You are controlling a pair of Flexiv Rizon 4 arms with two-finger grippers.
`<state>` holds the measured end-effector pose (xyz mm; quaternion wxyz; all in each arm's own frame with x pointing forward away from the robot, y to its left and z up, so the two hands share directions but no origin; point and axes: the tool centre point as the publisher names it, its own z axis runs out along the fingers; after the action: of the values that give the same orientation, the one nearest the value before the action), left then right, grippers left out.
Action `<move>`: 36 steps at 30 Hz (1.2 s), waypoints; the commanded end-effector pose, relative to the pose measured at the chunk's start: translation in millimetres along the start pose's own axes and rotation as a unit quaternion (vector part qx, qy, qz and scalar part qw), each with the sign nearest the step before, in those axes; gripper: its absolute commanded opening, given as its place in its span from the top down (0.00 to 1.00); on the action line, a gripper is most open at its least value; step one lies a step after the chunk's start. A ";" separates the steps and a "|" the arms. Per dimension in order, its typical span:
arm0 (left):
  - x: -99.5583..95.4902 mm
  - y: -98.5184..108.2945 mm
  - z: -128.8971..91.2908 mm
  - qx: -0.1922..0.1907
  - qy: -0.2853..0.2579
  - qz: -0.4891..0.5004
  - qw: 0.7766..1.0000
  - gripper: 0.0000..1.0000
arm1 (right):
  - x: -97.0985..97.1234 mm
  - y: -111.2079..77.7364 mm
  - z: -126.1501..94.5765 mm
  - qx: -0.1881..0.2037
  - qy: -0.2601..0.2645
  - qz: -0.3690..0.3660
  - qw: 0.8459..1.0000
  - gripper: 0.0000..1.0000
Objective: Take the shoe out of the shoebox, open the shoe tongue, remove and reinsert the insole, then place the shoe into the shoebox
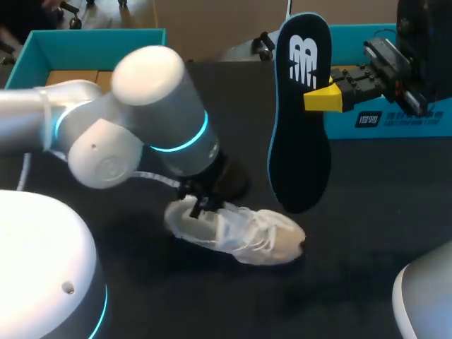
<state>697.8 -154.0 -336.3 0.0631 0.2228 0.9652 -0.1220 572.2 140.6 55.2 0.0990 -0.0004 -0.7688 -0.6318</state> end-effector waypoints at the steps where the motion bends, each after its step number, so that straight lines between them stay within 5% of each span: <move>1: 9.7 9.2 -43.1 0.025 -0.017 0.082 0.996 1.00 | -2.7 1.5 2.4 0.002 0.002 0.001 1.000 1.00; 5: 7.2 11.4 -60.2 0.034 -0.100 0.139 0.985 1.00 | -2.7 1.5 2.4 0.002 0.002 0.001 1.000 1.00; 21: 7.2 11.4 -60.2 0.034 -0.100 0.139 0.985 1.00 | -2.7 1.5 2.4 0.002 0.002 0.001 1.000 1.00; 27: -0.8 7.5 -53.9 0.046 0.000 0.231 0.972 1.00 | -2.7 1.5 2.4 0.002 0.002 0.001 1.000 1.00; 30: -4.5 2.2 -53.5 0.060 0.080 0.301 0.948 1.00 | -2.7 1.5 2.4 0.002 0.002 0.001 1.000 1.00; 36: -13.6 -1.9 -52.6 0.054 0.091 0.330 0.938 1.00 | -2.7 1.5 2.4 0.002 0.002 0.001 1.000 1.00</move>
<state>692.0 -136.4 -285.7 0.0823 0.4969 0.8499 -0.1547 572.2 140.6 55.2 0.0990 -0.0005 -0.7688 -0.6318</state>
